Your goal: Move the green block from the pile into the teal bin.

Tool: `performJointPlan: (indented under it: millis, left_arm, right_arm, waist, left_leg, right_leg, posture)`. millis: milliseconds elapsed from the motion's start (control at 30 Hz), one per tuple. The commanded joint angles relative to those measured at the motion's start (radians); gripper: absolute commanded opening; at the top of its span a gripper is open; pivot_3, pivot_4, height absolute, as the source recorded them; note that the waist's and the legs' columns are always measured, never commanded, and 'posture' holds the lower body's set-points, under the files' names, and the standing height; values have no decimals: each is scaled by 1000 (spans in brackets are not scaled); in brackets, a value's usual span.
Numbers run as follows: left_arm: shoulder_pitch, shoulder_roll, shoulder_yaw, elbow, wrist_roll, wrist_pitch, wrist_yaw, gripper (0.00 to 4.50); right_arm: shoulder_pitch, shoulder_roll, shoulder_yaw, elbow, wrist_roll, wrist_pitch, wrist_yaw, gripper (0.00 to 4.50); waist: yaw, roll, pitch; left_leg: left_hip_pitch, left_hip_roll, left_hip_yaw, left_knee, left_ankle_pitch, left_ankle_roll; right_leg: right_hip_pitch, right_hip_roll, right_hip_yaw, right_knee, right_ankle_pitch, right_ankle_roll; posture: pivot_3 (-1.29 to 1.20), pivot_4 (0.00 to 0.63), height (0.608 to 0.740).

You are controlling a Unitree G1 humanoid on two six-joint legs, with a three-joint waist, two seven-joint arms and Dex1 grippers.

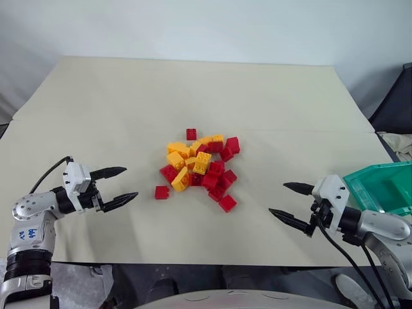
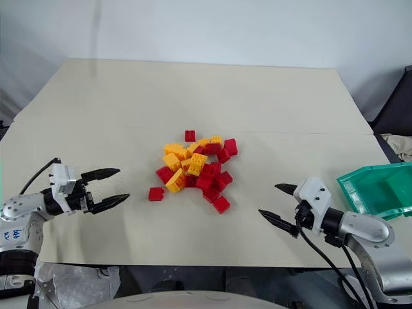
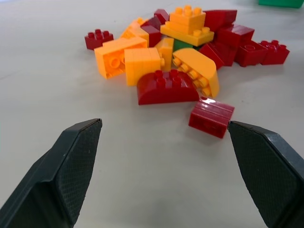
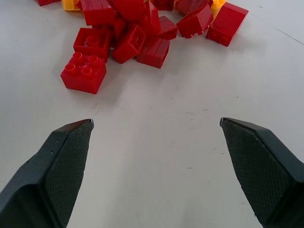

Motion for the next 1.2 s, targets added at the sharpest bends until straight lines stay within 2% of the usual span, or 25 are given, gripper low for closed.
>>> performJointPlan:
  millis: [33,200,333,433,500,600,833,967,1200]
  left_arm:
    - [-22,3,15,-15,-33,25,-5,4500]
    - [-23,13,6,-37,-16,118,57,4500]
    - [-23,17,-9,-52,8,116,69,4500]
    - [-49,3,-1,-43,-28,89,24,4500]
    - [-71,-1,-2,-27,-30,74,13,4500]
    - [-99,-5,-12,7,-11,25,-6,4500]
    - [-162,-37,-5,76,-74,-3,-131,4500]
    - [-172,-44,-8,73,-65,6,-129,4500]
    - [-163,-44,2,62,-66,9,-116,4500]
  right_arm:
    - [-16,4,-19,-38,23,10,-16,4475]
    - [-70,7,-5,-83,58,136,-91,4475]
    - [-124,14,18,-147,92,241,-149,4475]
    - [-201,54,54,-216,135,326,-226,4475]
    - [-274,83,81,-252,221,443,-272,4302]
    - [-402,160,124,-263,337,604,-363,4302]
    - [-586,335,373,-156,231,652,-477,4302]
    - [-648,452,488,-62,149,594,-508,4302]
    - [-653,458,482,-41,96,561,-481,4302]
  waist:
    - [0,0,0]
    - [-4,0,0]
    - [-4,0,0]
    - [-4,0,0]
    - [-5,0,0]
    - [-6,0,0]
    - [-7,0,0]
    - [-7,0,0]
    - [-6,0,0]
  left_leg:
    - [0,0,0,0,0,0]
    - [0,0,0,0,0,0]
    - [0,0,0,0,0,0]
    - [0,0,0,0,0,0]
    - [0,0,0,0,0,0]
    - [0,0,0,1,0,0]
    - [-4,1,0,0,0,0]
    - [-5,1,0,1,0,0]
    - [-6,1,0,1,0,0]
  right_leg:
    - [0,0,0,0,0,0]
    - [0,0,0,1,0,0]
    - [0,0,0,1,0,0]
    - [0,0,0,1,0,0]
    - [-1,0,0,1,0,0]
    - [-1,0,0,2,0,0]
    - [-5,0,-1,3,-1,-2]
    - [-6,0,-1,2,-1,-2]
    - [-6,-1,-2,3,-1,-2]
  posture:
    - [0,150,740]
    - [0,150,740]
    - [0,150,740]
    - [0,150,740]
    - [0,150,740]
    - [0,150,740]
    - [0,150,740]
    - [0,150,740]
    - [0,150,740]
